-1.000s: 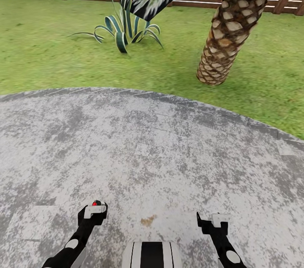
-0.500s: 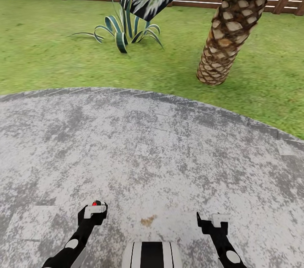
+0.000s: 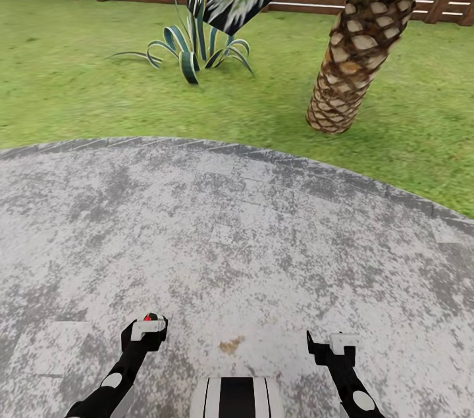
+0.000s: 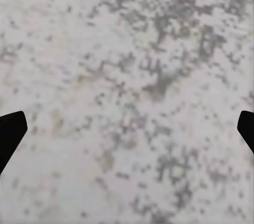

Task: Pick up the pesticide atomizer in the garden and spray insectifuge to fully cover both potted plants in the garden.

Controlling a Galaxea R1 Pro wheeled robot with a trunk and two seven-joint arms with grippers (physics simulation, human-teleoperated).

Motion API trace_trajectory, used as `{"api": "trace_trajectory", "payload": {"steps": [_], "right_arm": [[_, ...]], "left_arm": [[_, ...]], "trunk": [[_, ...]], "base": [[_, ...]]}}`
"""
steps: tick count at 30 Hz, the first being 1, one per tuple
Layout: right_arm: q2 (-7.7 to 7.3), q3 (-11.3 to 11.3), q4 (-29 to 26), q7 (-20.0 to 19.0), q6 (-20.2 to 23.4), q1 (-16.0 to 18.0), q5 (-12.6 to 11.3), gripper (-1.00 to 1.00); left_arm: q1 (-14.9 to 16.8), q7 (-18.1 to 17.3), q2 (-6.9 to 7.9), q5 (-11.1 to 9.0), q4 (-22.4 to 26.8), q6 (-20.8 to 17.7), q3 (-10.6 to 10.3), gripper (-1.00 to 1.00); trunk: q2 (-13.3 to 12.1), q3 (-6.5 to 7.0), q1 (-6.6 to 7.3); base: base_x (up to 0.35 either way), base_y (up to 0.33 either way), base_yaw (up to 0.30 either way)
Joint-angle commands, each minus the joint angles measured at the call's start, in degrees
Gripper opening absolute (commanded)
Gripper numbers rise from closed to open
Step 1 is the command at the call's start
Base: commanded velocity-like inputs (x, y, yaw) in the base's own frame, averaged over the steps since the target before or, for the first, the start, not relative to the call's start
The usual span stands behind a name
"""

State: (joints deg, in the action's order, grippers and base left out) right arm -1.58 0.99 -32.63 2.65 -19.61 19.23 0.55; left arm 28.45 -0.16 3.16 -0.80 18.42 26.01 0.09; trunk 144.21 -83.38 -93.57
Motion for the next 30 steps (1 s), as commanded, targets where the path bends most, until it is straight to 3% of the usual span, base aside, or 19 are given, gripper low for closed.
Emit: {"api": "trace_trajectory", "payload": {"steps": [1,9,10,30], "right_arm": [[0.0,-0.02,0.03,0.16,-0.16,0.04,0.06,1.0],[0.0,-0.02,0.02,0.16,-0.16,0.04,0.06,1.0],[0.0,-0.02,0.02,0.16,-0.16,0.03,0.06,1.0],[0.0,-0.02,0.02,0.16,-0.16,0.02,0.06,1.0]], "left_arm": [[0.02,-0.02,0.0,-0.08,-0.05,0.18,0.0,1.0],[0.02,-0.02,0.05,-0.08,-0.05,0.18,0.0,1.0],[0.02,-0.02,0.07,-0.08,-0.05,0.19,0.0,-1.0],[0.02,-0.06,0.09,-0.14,-0.05,0.26,0.0,-1.0]], "trunk": [[0.01,0.02,0.01],[0.01,0.1,0.01],[0.01,0.1,0.01],[0.01,0.11,0.01]], "base": [[0.0,0.0,0.0],[0.0,0.0,0.0],[0.0,0.0,0.0],[0.0,0.0,0.0]]}}
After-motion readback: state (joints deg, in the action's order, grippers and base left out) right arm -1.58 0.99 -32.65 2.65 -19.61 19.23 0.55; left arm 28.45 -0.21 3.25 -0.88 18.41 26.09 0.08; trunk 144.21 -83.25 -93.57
